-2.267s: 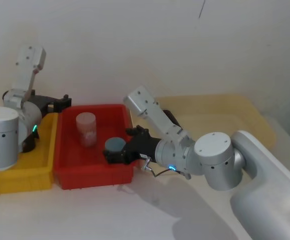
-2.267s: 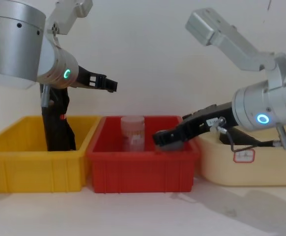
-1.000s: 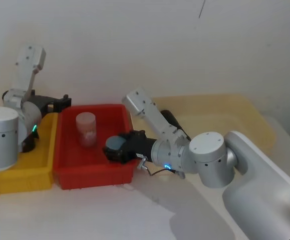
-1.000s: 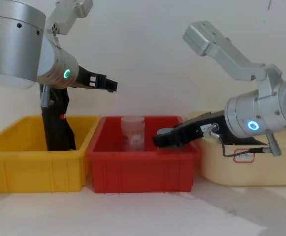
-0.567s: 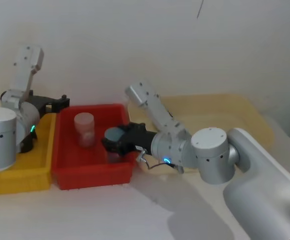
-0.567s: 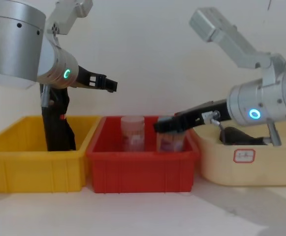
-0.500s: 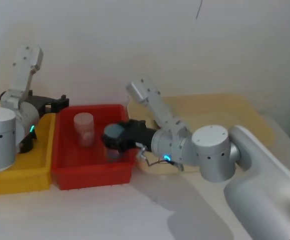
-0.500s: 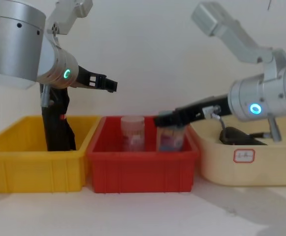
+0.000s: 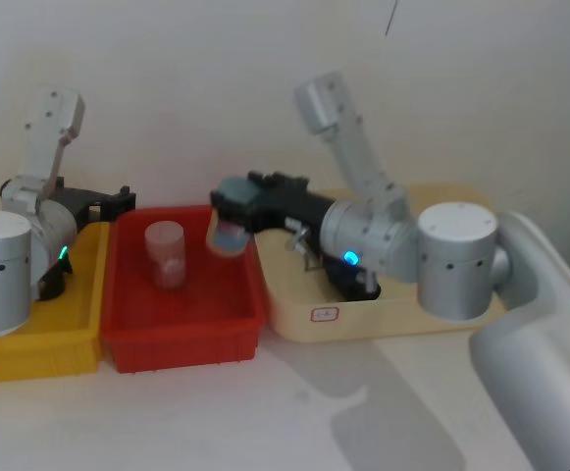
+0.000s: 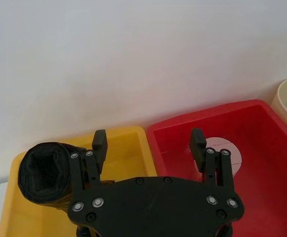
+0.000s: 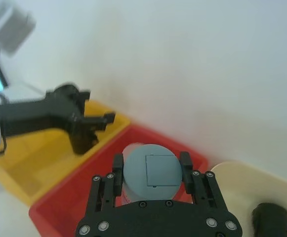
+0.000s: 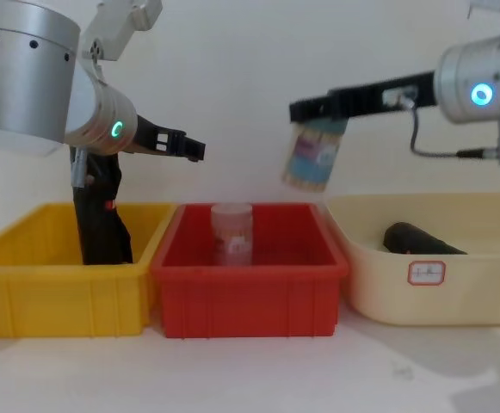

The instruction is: Pick up the garbage bag with the one hand and transfer it to the other hand.

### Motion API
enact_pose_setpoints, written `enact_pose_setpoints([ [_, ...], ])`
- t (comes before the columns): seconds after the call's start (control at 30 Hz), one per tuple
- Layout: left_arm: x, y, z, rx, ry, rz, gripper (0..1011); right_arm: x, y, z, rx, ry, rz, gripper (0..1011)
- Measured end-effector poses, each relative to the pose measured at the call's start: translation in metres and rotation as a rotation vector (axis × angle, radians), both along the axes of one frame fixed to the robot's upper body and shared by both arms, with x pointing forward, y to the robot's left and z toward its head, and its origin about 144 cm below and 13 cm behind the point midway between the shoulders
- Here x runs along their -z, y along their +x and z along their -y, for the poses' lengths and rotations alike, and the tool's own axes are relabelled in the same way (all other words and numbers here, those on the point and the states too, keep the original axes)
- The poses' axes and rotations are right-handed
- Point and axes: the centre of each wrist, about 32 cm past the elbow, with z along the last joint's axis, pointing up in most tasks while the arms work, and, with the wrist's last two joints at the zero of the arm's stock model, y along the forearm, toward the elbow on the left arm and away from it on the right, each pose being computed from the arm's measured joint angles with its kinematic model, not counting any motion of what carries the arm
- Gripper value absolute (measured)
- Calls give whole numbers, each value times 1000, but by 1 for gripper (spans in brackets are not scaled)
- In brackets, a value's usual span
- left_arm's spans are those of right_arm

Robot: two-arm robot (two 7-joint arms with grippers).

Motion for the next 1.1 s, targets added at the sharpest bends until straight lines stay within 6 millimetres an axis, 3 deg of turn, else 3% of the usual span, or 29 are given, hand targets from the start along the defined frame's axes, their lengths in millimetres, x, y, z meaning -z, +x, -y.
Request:
enact_pose_setpoints([
  [0.23, 0, 0, 0, 0, 0, 0, 1002, -14, -2, 23, 66, 77, 23, 665],
  [0.5, 0, 0, 0, 0, 0, 0, 1002, -2, -3, 48, 149, 93, 1, 665],
  [0.77, 0, 0, 0, 0, 0, 0, 1002, 15, -3, 61, 201, 97, -19, 857],
  [0.87, 0, 0, 0, 0, 0, 0, 1001, 23, -4, 66, 218, 111, -17, 972],
  [1.1, 0, 0, 0, 0, 0, 0, 1002, 34, -9, 69, 238, 155, 17, 1000],
])
